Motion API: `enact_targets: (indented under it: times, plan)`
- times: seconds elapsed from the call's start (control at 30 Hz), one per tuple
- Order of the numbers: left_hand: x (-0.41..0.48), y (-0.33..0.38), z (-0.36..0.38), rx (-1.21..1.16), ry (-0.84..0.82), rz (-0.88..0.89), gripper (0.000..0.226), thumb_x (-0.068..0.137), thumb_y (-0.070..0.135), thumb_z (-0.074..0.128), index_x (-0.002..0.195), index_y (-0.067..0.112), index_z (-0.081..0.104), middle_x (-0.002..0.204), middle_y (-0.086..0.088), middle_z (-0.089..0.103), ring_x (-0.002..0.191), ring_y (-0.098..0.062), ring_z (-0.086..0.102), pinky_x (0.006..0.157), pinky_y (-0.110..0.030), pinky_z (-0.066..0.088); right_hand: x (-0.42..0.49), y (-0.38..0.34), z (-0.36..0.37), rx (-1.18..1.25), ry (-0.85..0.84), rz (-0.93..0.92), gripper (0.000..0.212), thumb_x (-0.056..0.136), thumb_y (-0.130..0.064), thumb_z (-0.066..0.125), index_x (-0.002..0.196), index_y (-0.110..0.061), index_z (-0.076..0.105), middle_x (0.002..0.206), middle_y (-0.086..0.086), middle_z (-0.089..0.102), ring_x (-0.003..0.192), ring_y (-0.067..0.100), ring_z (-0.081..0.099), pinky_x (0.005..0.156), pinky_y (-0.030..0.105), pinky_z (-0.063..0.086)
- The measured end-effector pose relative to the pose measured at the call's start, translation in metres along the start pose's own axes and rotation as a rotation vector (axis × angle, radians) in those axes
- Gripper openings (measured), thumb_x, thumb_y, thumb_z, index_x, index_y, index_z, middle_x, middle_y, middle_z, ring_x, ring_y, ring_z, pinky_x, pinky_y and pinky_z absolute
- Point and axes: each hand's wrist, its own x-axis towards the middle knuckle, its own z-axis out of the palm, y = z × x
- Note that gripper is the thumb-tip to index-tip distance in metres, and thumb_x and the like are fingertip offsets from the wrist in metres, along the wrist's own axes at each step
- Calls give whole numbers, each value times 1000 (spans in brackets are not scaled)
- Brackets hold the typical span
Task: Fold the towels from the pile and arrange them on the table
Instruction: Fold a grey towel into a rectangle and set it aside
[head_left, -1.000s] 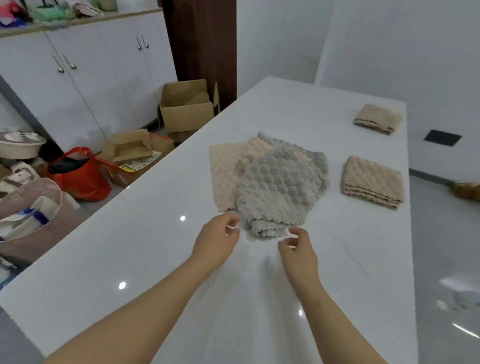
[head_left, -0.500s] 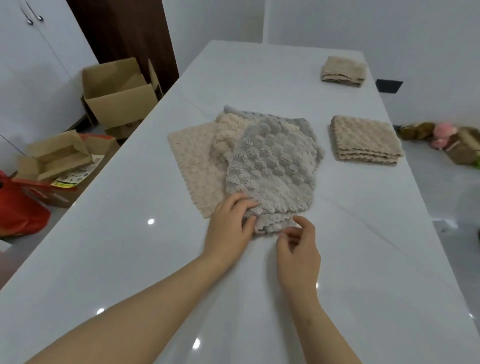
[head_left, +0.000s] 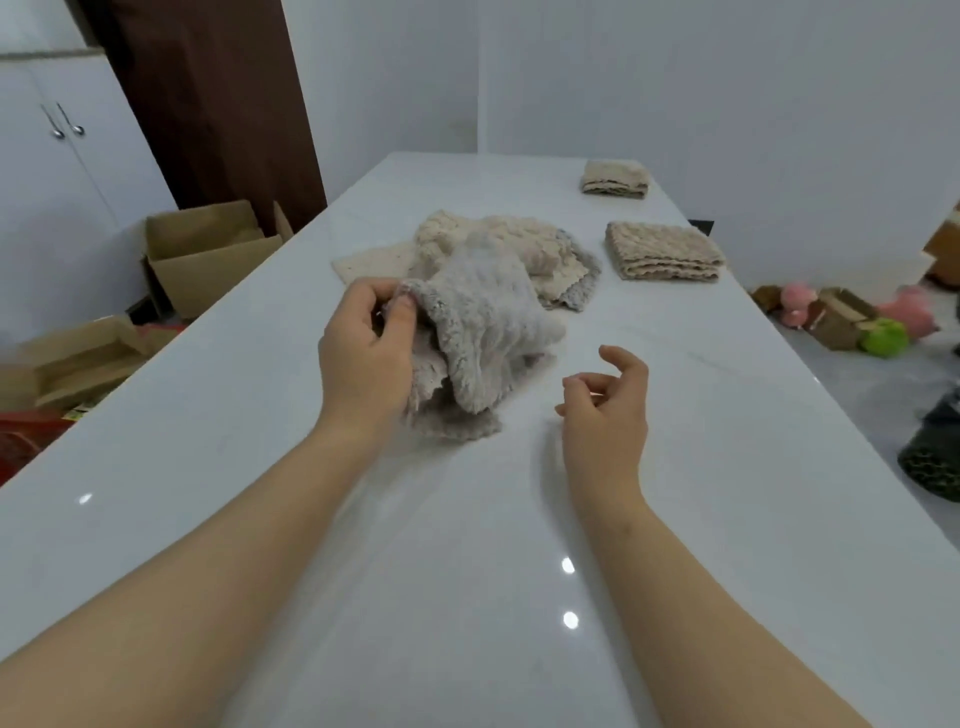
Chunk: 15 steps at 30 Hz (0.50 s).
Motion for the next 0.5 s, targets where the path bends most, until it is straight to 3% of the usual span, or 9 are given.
enact_targets:
  times: [0.13,0.27,0.4,0.5]
  plan:
    - [-40,1,-25,35,-119,87,25,91,19,51,78,40,54,73,27,61,72,9,54,64,-5,40,-30,-1,-9,-36,-33,-1,29,86,-19,49,105,-39,40,82,-10,58,73,11,61,63,22,43]
    - [-68,-12,-31,28,-353,83,18,87,31,49,76,37,61,75,25,66,72,8,58,67,-10,42,-41,-1,-12,-94,-66,-40,22,84,-18,51,97,-35,47,79,-9,61,70,8,61,65,26,47]
    - [-65,-28,-29,-51,-81,-67,25,88,31,47,69,29,64,72,17,67,74,-5,60,69,-18,46,-37,0,-10,-80,-125,-20,24,84,-18,54,100,-35,49,89,-10,63,77,11,63,66,22,47]
    - [-46,-38,-27,164,-52,-187,9,87,22,54,90,27,61,94,17,62,102,-13,56,80,-22,39,-37,0,-4,-78,-233,-35,27,86,-16,53,104,-37,51,94,-15,65,82,-4,62,76,21,49]
